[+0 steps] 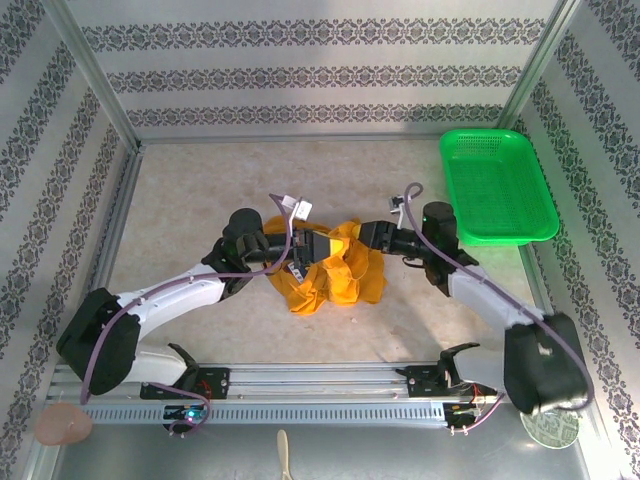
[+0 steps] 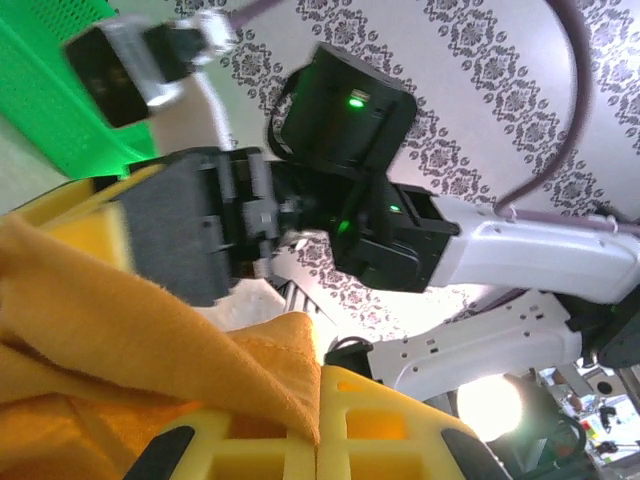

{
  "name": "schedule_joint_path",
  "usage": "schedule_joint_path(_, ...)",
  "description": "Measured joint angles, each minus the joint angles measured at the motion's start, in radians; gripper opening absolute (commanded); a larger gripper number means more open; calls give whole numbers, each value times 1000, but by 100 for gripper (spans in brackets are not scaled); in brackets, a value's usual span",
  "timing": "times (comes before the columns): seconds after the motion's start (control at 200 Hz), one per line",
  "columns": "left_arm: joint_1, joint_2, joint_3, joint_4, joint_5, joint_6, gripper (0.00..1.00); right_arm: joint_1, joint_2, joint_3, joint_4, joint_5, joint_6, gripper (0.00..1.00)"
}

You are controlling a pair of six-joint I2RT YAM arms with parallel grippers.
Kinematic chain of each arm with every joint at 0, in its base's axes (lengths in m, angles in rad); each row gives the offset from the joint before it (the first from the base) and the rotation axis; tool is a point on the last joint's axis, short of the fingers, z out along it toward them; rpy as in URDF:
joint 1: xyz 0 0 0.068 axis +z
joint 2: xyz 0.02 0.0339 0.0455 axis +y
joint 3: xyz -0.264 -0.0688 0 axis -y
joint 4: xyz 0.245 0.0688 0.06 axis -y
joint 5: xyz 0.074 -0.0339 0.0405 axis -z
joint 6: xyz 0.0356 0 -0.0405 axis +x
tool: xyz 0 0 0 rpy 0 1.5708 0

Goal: Fold the inside-out t-shirt

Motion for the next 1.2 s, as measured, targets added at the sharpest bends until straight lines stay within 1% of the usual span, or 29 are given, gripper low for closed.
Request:
schedule_joint_path(0.135,8,0,-11,27,-10,-18,0,-18,-238,-24,-85,57,4,40)
schedule_joint_path(0.215,9,0,-17,27,-24,-18,0,-20,-340,-25,-121,63,21,39)
schedule_joint_path(0.31,9,0,-21,25,-40,-15,0,-8,-391,-25,-146,62,51,39)
schedule_joint_path(0.395,9,-1,-21,23,-51,-12,0,21,-396,-24,-161,62,76,43)
schedule_joint_path(0.425,9,-1,-21,23,-54,-11,0,38,-393,-24,-167,64,86,47)
schedule_joint_path(0.47,9,-2,-21,22,-58,-8,0,68,-388,-22,-176,67,98,48)
schedule_joint_path(0.615,9,-2,-21,16,-64,-4,0,180,-354,-4,-173,92,126,48)
schedule_joint_path(0.724,9,-2,-21,14,-68,-3,0,232,-327,5,-153,114,138,47)
schedule_joint_path(0.869,9,-2,-21,10,-69,0,0,255,-303,11,-138,138,155,47)
schedule_joint_path(1.069,9,-2,-21,7,-68,0,0,255,-268,31,-95,150,169,46)
schedule_joint_path(1.199,9,-2,-21,7,-68,0,0,255,-245,37,-66,153,183,42)
